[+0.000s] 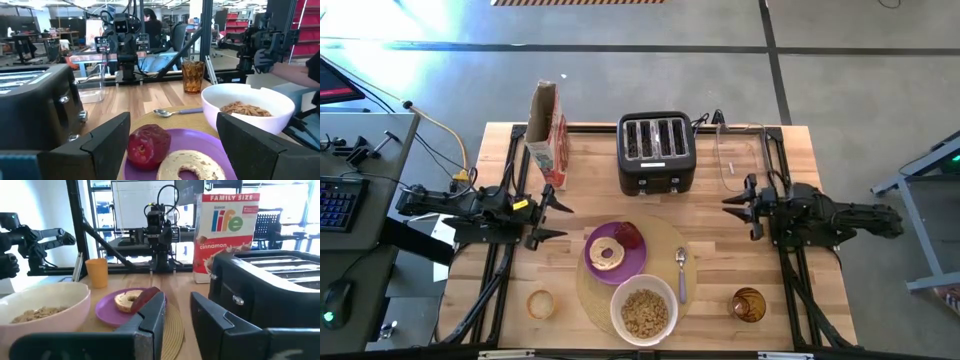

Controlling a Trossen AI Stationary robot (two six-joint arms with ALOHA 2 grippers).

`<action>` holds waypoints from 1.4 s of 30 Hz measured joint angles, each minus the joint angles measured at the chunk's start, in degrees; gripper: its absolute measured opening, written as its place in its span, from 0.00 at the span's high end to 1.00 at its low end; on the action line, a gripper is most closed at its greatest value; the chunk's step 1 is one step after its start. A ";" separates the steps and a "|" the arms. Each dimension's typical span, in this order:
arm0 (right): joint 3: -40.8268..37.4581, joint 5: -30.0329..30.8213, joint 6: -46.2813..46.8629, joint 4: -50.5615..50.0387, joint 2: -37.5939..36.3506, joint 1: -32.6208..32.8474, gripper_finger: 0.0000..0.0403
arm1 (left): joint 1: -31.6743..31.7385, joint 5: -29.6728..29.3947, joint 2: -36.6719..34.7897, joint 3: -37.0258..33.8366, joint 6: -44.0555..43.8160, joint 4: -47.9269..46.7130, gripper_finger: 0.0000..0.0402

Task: Arrange a breakfast setting
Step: Return to Home Position

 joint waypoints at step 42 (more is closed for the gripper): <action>0.00 2.80 16.79 -2.12 0.72 0.02 0.80 | 0.00 -0.64 0.33 0.02 0.89 -0.04 0.29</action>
